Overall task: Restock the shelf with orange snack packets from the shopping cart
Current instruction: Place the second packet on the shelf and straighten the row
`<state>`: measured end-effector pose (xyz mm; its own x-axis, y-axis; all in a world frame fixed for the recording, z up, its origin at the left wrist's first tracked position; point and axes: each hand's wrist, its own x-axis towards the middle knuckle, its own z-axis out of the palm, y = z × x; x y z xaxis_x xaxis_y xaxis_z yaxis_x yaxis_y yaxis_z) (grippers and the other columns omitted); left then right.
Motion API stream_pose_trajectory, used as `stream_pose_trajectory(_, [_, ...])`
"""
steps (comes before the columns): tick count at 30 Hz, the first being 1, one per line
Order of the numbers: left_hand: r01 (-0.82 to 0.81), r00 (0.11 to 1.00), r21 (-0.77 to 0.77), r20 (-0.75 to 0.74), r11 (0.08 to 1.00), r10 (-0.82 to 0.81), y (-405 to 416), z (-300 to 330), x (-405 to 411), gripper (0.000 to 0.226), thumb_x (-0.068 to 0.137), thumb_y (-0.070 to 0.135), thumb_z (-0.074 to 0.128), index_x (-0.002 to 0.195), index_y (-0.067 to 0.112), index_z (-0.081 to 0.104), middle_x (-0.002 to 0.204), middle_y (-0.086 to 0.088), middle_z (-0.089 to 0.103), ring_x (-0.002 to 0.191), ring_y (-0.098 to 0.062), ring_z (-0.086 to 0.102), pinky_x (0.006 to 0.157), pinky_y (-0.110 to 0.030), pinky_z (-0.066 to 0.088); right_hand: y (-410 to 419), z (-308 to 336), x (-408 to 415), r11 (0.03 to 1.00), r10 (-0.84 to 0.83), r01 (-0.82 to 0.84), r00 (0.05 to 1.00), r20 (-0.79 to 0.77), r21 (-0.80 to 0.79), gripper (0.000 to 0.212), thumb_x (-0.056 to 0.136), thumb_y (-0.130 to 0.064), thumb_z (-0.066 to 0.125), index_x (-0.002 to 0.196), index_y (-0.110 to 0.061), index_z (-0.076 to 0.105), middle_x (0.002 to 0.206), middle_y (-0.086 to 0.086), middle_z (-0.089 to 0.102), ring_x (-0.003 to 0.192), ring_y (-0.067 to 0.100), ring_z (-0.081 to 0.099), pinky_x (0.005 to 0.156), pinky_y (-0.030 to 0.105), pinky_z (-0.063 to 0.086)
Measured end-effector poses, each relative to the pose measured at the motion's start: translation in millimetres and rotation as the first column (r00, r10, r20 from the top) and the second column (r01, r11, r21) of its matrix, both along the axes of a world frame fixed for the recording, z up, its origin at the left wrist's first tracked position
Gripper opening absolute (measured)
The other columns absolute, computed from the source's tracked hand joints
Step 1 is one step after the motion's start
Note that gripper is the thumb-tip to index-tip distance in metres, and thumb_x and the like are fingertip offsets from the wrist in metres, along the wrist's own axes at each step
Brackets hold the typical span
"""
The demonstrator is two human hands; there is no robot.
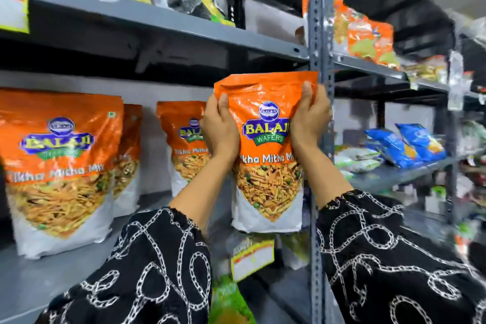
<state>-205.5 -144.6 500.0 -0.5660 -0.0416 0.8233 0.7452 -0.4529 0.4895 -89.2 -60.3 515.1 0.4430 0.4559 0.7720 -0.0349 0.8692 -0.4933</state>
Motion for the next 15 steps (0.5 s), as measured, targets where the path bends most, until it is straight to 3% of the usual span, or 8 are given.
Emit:
stream_pose_trajectory(2, [-0.055, 0.998, -0.001, -0.018, 0.999, 0.055, 9.9, 1.8, -23.2, 0.029, 0.098, 0.028, 0.040, 0.080, 0.012, 0.056, 0.068, 0.013, 0.053, 0.058, 0.009, 0.051, 0.051, -0.001, 0.034, 13.9, 0.4, -25.9, 0.999, 0.047, -0.047, 0.999, -0.005, 0.020, 0.033, 0.098, -0.029, 0.045, 0.081, -0.003, 0.056, 0.072, 0.017, 0.063, 0.060, 0.022, 0.054, 0.055, 0.032, 0.020])
stream_pose_trajectory(3, [-0.082, 0.996, -0.007, -0.026, 0.997, 0.082, 15.5, 2.5, -34.2, 0.028, 0.098, 0.029, 0.040, 0.077, 0.015, 0.053, 0.067, 0.013, 0.053, 0.058, 0.005, 0.051, 0.050, -0.003, 0.033, 21.6, 0.3, -38.1, 0.997, 0.076, -0.076, 0.997, 0.004, 0.026, 0.032, 0.098, -0.029, 0.044, 0.080, -0.004, 0.055, 0.065, 0.010, 0.057, 0.052, 0.008, 0.048, 0.051, 0.030, 0.023])
stream_pose_trajectory(5, [-0.126, 0.992, -0.036, -0.031, 0.991, 0.125, 25.9, 0.2, -52.9, 0.026, 0.098, 0.031, 0.039, 0.077, 0.021, 0.049, 0.069, 0.013, 0.053, 0.064, -0.005, 0.051, 0.053, -0.006, 0.029, 36.8, -2.2, -59.3, 0.992, 0.123, -0.124, 0.992, 0.031, 0.022, 0.031, 0.099, -0.028, 0.043, 0.081, -0.006, 0.055, 0.060, -0.005, 0.049, 0.049, -0.006, 0.045, 0.049, 0.012, 0.033])
stream_pose_trajectory(7, [-0.165, 0.986, -0.050, -0.025, 0.985, 0.164, 35.8, -2.6, -67.8, 0.026, 0.099, 0.031, 0.039, 0.077, 0.021, 0.047, 0.066, 0.017, 0.050, 0.063, -0.006, 0.050, 0.051, -0.005, 0.029, 51.9, -3.7, -77.6, 0.986, 0.162, -0.163, 0.986, 0.041, 0.018, 0.030, 0.099, -0.028, 0.043, 0.084, -0.006, 0.057, 0.059, -0.012, 0.045, 0.050, -0.009, 0.048, 0.050, -0.004, 0.031])
stream_pose_trajectory(9, [-0.170, 0.985, -0.044, -0.012, 0.984, 0.170, 43.9, -5.4, -79.1, 0.026, 0.099, 0.029, 0.040, 0.077, 0.018, 0.049, 0.063, 0.019, 0.049, 0.059, 0.001, 0.048, 0.050, -0.001, 0.034, 63.5, -4.6, -91.8, 0.983, 0.184, -0.185, 0.982, 0.042, 0.022, 0.031, 0.099, -0.028, 0.043, 0.082, -0.006, 0.057, 0.057, -0.012, 0.045, 0.046, -0.008, 0.042, 0.048, -0.004, 0.030])
stream_pose_trajectory(11, [-0.173, 0.985, -0.049, -0.001, 0.984, 0.173, 50.6, -7.2, -86.6, 0.027, 0.099, 0.029, 0.041, 0.084, 0.014, 0.059, 0.068, 0.016, 0.054, 0.060, 0.004, 0.049, 0.052, 0.001, 0.034, 73.6, -6.7, -103.4, 0.977, 0.211, -0.212, 0.977, 0.044, 0.032, 0.031, 0.099, -0.029, 0.043, 0.078, -0.009, 0.054, 0.054, -0.016, 0.042, 0.047, -0.008, 0.048, 0.046, -0.001, 0.032])
stream_pose_trajectory(14, [-0.209, 0.978, -0.072, -0.006, 0.975, 0.210, 57.3, -6.1, -93.1, 0.033, 0.098, 0.035, 0.040, 0.104, 0.012, 0.064, 0.087, 0.009, 0.061, 0.072, -0.003, 0.053, 0.055, -0.001, 0.034, 85.6, -8.2, -114.0, 0.969, 0.246, -0.247, 0.969, 0.032, 0.022, 0.031, 0.099, -0.033, 0.040, 0.082, -0.011, 0.055, 0.057, -0.019, 0.046, 0.057, -0.017, 0.052, 0.047, -0.001, 0.035])
stream_pose_trajectory(15, [-0.218, 0.976, -0.079, -0.004, 0.973, 0.218, 58.8, -5.6, -94.9, 0.034, 0.098, 0.037, 0.041, 0.108, 0.013, 0.063, 0.090, 0.006, 0.065, 0.077, -0.007, 0.056, 0.059, -0.007, 0.037, 89.1, -8.7, -116.6, 0.970, 0.244, -0.244, 0.969, 0.025, 0.017, 0.031, 0.099, -0.034, 0.040, 0.084, -0.011, 0.055, 0.058, -0.019, 0.046, 0.055, -0.016, 0.052, 0.047, -0.001, 0.036])
